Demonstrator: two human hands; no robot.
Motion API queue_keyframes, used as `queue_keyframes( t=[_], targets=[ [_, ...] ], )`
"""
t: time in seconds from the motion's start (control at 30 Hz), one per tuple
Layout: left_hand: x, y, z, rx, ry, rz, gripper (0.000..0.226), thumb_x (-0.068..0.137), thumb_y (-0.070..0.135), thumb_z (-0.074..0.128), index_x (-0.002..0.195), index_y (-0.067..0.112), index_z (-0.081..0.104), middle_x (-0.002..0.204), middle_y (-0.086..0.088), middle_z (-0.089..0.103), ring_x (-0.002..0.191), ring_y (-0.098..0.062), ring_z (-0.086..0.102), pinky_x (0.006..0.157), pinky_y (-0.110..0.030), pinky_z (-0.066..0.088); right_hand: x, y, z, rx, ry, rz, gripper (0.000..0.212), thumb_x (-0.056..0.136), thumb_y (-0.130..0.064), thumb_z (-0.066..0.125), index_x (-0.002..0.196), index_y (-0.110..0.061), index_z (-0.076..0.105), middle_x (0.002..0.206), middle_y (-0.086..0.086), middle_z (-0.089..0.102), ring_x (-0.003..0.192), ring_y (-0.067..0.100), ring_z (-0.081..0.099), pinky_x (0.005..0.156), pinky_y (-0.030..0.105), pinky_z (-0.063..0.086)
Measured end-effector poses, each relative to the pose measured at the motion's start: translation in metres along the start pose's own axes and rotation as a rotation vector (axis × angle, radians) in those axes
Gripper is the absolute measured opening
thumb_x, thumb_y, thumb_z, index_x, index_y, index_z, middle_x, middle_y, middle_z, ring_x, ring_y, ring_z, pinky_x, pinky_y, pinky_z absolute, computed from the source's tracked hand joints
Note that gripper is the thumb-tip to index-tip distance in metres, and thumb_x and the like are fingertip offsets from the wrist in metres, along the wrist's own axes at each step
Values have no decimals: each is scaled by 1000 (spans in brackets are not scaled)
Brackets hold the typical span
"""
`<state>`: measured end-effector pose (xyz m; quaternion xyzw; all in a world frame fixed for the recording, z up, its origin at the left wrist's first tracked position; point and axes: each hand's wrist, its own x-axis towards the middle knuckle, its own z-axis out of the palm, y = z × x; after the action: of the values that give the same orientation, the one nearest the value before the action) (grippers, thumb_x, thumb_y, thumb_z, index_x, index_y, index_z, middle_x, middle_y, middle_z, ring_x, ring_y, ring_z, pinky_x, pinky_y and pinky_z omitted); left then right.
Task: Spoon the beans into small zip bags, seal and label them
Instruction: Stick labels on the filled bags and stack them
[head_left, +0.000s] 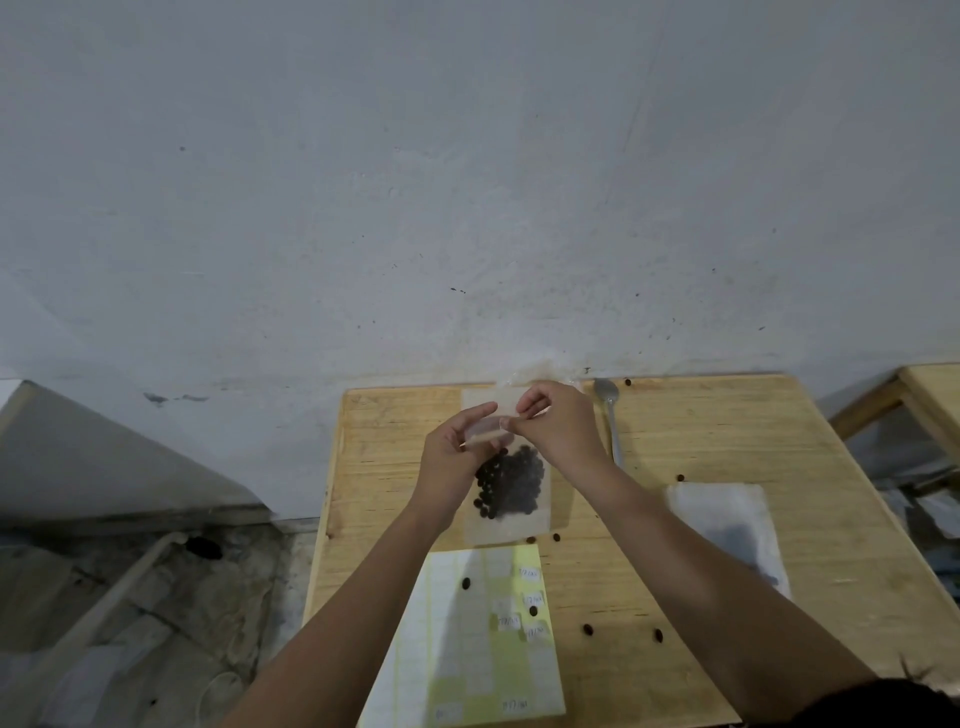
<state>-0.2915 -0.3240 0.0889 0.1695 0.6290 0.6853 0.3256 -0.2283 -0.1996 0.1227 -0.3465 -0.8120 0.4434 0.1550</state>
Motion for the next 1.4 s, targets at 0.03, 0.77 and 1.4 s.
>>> queue_keyframes(
  t=[0.03,0.77,1.4],
  targets=[
    [-1,0,-1,-2,12,-3,36,77,11,73,102,36,68,115,-1,67,114,-23,59,91,-34,46,1,2,0,-62,25,17,31,65,-26,83,82,-15,59,86,1,57,81,12,53,68,23,44],
    [11,12,-18,-96,183,1,19,81,-7,65,93,7,68,73,-3,71,69,-12,67,67,-21,56,6,-2,20,252,-53,127,47,76,-6,73,108,-22,44,95,6,59,72,16,60,56,18,50],
    [40,-40,-91,92,354,-118,47,92,9,56,135,18,37,119,-12,57,93,-13,59,64,-12,50,22,18,107,235,-223,240,39,82,-3,67,109,-14,40,109,4,48,108,22,52,82,29,49]
  ],
)
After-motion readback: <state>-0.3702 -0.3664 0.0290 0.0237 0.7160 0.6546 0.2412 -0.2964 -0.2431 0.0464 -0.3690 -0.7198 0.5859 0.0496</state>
